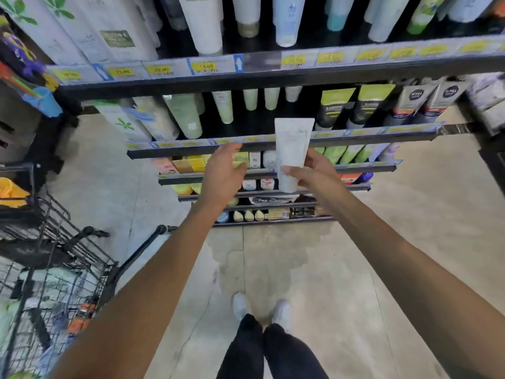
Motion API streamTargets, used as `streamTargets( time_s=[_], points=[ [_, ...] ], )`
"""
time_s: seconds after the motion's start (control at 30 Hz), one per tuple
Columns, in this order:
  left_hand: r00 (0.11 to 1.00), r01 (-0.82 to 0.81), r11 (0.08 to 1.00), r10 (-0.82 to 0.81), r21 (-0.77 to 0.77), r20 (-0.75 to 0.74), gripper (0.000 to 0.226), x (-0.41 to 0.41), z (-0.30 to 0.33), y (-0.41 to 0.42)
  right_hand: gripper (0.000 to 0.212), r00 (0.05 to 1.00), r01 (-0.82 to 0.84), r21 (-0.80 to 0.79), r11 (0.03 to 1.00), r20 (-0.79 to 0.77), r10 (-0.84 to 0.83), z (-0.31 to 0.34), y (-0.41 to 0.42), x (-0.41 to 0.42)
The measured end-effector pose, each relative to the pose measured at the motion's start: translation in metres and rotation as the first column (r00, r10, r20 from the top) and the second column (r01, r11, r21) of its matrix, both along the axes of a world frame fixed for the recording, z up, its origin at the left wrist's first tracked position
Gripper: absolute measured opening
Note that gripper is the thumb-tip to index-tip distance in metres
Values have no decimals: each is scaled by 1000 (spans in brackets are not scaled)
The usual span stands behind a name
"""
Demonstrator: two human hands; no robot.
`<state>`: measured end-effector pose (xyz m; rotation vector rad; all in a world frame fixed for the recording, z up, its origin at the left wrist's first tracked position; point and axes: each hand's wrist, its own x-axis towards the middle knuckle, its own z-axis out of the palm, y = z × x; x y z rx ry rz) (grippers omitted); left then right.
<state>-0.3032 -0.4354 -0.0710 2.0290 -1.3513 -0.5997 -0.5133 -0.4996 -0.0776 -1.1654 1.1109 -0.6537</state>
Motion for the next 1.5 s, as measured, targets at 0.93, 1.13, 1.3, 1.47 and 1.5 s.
streamTargets(
  time_s=[0.93, 1.13, 1.3, 1.47, 1.5],
  points=[
    [847, 225, 974, -192, -6, 496, 51, 53, -75, -112, 76, 888, 210, -379, 901, -311, -338, -34, -171, 81],
    [842, 211, 978, -181, -2, 509, 49, 50, -73, -108, 66, 850, 232, -366, 901, -374, -371, -32, -172, 80],
    [843, 195, 981, -171, 6, 510, 50, 48, -74, -107, 59, 823, 292, -355, 888, -379, -423, -36, -168, 84],
    [845, 191, 982, -166, 3, 508, 49, 45, -73, -106, 52, 817, 339, -326, 883, -364, -448, -37, -172, 85],
    [845, 191, 982, -163, -1, 509, 48, 45, -73, -105, 51, 814, 344, -323, 882, -365, -452, -36, -173, 85]
  ],
)
